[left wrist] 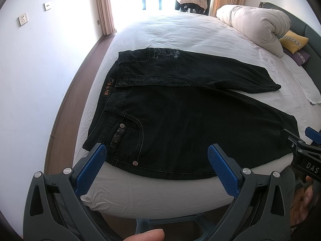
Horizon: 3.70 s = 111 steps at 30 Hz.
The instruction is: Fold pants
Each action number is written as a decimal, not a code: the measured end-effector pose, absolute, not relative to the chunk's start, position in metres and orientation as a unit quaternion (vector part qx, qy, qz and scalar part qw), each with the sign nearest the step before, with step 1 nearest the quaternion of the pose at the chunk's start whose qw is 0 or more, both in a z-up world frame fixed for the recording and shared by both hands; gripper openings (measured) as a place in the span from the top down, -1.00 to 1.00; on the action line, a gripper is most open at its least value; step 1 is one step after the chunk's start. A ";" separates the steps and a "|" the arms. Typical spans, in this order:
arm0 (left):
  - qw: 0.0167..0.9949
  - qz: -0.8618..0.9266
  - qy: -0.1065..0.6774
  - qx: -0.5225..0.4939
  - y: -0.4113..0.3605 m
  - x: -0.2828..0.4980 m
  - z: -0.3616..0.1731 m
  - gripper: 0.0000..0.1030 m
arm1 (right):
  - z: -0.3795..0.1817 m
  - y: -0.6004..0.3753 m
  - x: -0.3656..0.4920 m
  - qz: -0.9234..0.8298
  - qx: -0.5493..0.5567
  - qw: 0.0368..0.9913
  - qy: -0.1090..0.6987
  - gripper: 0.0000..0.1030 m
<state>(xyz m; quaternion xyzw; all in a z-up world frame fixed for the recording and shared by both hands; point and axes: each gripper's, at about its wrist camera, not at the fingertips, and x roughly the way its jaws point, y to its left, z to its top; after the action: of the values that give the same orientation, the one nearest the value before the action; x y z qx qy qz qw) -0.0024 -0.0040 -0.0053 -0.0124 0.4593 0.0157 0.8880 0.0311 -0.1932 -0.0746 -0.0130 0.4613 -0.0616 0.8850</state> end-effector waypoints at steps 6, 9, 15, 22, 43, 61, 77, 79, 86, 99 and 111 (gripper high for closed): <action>0.888 0.016 0.460 -0.012 -0.004 -0.002 -0.005 -1.00 | -0.075 -0.193 0.032 -0.061 -0.013 0.885 0.462 -1.00; 0.888 0.016 0.460 -0.012 -0.004 -0.002 -0.005 -1.00 | -0.075 -0.195 0.032 -0.061 -0.013 0.885 0.462 -1.00; 0.887 0.018 0.461 -0.009 -0.003 -0.006 -0.010 -1.00 | -0.077 -0.191 0.032 -0.061 -0.012 0.884 0.463 -1.00; 0.890 0.019 0.455 0.021 -0.005 0.002 -0.016 -1.00 | -0.088 -0.196 0.042 -0.043 -0.001 0.883 0.467 -1.00; 0.858 -0.151 0.430 0.238 0.024 0.319 -0.032 -1.00 | -0.100 -0.206 0.189 0.187 -0.024 0.873 0.450 -0.95; 0.711 -0.314 0.594 0.206 0.026 0.461 -0.138 -0.52 | -0.150 -0.211 0.265 0.252 -0.008 0.839 0.481 -0.60; 0.744 -0.328 0.549 0.194 0.027 0.428 -0.113 0.83 | -0.142 -0.200 0.307 0.284 -0.051 0.844 0.452 -0.56; 0.759 -0.326 0.525 0.204 0.025 0.415 -0.102 0.84 | -0.137 -0.194 0.325 0.291 -0.076 0.843 0.446 -0.56; 0.780 -0.322 0.470 0.258 0.020 0.374 -0.097 0.84 | -0.131 -0.159 0.400 0.321 -0.160 0.821 0.443 -0.19; 0.786 -0.329 0.456 0.256 0.030 0.364 -0.105 0.84 | -0.174 -0.113 0.448 0.344 -0.286 0.754 0.481 0.03; 0.795 -0.333 0.425 0.277 0.028 0.349 -0.101 0.87 | -0.195 -0.117 0.468 0.353 -0.323 0.706 0.522 0.03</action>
<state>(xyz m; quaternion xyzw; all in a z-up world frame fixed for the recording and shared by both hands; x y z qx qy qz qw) 0.3486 0.0275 -0.1013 0.2773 0.4246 -0.3331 0.7949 0.4680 -0.1167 -0.1951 -0.3233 0.5221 0.3533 0.7057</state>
